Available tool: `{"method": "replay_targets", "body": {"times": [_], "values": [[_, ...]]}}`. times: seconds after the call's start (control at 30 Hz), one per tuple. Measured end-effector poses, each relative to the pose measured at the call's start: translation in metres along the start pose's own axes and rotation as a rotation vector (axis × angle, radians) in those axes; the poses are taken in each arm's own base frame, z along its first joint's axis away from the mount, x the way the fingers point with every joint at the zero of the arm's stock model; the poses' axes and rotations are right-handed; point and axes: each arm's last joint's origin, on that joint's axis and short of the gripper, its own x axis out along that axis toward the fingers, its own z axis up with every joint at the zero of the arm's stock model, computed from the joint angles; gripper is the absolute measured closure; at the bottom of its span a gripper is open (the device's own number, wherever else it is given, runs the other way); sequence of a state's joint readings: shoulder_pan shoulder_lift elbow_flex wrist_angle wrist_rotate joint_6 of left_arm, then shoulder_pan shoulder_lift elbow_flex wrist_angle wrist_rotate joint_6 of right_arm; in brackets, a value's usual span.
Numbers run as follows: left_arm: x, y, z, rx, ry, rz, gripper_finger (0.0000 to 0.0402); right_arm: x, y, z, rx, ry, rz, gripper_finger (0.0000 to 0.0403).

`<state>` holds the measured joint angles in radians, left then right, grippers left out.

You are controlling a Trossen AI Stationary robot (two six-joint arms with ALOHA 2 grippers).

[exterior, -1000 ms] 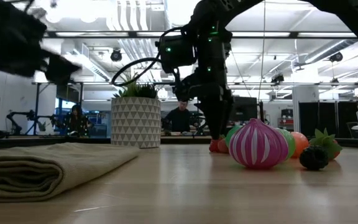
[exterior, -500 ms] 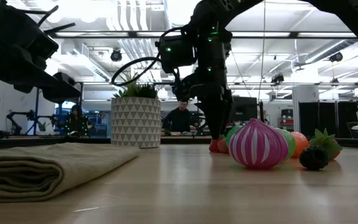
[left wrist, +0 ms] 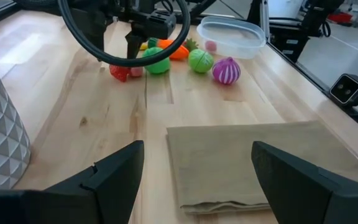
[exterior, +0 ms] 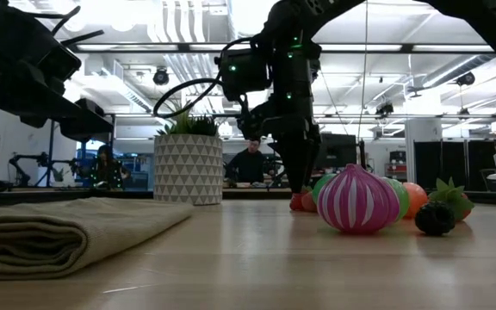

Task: Pick and placing Produce into tupperware
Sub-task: Put the top strawberry into the transparent container

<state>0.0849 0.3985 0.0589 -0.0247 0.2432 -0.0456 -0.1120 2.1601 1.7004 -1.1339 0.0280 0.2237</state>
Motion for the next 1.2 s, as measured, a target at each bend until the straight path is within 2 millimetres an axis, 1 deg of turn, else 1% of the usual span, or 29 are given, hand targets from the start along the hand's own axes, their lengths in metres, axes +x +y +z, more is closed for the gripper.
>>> {"method": "replay_targets", "body": {"times": [0.3, 0.73, 0.83, 0.93, 1.07, 1.2], "values": [[0.0001, 0.0001, -0.0006, 0.0, 0.002, 0.001, 0.0118, 0.0, 0.0001, 0.0002, -0.015, -0.002, 0.001, 0.0165], [0.0002, 0.0001, -0.0007, 0.0, 0.002, 0.001, 0.0118, -0.0002, 0.0008, -0.0005, -0.012, 0.003, 0.002, 0.0167], [0.0002, 0.0001, -0.0007, 0.0, 0.002, 0.001, 0.0118, 0.0003, 0.0008, -0.0002, -0.08, -0.004, -0.004, 0.0165], [0.0002, 0.0001, -0.0007, 0.0, 0.002, 0.001, 0.0118, 0.0003, 0.0004, 0.0006, -0.208, -0.018, -0.064, 0.0159], [0.0002, 0.0001, -0.0007, 0.0, 0.002, 0.0, 0.0118, 0.0004, 0.0004, 0.0006, -0.367, -0.014, -0.071, 0.0145], [0.0002, 0.0001, -0.0007, 0.0, 0.002, 0.0, 0.0118, 0.0004, 0.0021, 0.0002, -0.403, -0.012, -0.061, 0.013]]}}
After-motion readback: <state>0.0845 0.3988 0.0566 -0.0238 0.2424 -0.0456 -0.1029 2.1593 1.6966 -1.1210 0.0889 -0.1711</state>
